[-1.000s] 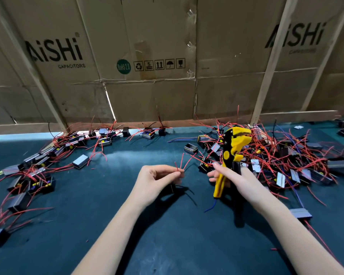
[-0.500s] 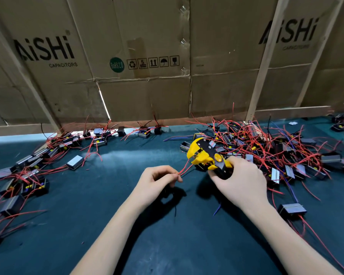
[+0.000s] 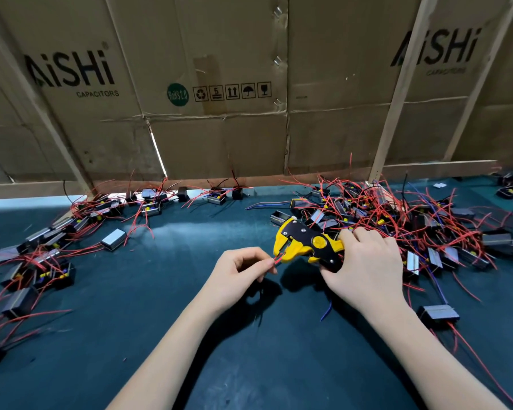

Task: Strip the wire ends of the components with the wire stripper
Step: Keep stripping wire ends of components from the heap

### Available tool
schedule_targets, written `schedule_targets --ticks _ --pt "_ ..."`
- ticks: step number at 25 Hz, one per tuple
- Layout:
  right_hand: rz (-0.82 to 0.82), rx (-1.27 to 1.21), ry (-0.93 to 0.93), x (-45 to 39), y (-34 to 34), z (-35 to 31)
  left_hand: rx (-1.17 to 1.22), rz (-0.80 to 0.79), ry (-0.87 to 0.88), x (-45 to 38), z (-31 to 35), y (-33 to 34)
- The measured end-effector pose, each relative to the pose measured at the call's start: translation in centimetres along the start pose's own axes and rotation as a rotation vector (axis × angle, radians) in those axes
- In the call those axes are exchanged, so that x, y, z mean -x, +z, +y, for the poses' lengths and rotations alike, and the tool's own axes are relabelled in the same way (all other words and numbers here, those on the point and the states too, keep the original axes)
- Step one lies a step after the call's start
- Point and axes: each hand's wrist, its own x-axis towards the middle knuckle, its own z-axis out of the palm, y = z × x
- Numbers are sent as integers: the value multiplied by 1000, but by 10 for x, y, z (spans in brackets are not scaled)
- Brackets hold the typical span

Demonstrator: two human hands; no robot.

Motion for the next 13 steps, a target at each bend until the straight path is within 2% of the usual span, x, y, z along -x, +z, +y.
schedule_targets --ticks 13 --pt "-96 22 -9 -3 1 -2 -69 6 3 0 0 3"
